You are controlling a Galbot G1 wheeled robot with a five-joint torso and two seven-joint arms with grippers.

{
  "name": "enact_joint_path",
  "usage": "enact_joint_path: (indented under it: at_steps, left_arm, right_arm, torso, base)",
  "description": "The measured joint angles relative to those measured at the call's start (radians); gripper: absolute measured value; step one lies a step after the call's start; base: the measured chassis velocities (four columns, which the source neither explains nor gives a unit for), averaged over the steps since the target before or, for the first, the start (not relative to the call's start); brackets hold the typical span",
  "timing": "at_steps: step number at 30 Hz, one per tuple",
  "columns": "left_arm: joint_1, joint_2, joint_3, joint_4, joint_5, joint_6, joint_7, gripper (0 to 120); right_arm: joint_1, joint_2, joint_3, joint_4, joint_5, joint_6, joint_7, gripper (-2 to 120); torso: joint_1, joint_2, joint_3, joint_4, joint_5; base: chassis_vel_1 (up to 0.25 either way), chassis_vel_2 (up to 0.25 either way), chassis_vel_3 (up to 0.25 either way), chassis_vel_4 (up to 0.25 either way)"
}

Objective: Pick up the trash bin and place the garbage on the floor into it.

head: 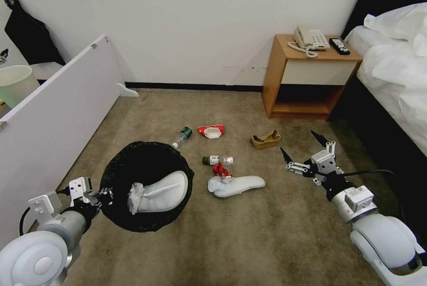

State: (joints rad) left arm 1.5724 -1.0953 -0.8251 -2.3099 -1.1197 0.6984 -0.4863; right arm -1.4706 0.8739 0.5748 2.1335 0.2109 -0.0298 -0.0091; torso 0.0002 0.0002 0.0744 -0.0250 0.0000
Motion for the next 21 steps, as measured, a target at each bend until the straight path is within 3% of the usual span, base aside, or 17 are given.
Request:
enact_joint_path:
  at_steps: [21]
  left_arm:
    - [0.010, -0.014, 0.001, -0.008, 0.010, -0.002, 0.000, 1]
  right_arm:
    - [-0.012, -0.003, 0.000, 0.000, 0.003, 0.017, -0.012, 100]
  torso:
    - [0.000, 0.000, 0.000, -0.0001, -0.0001]
  base:
    - [-0.113, 0.107, 0.108, -0.115]
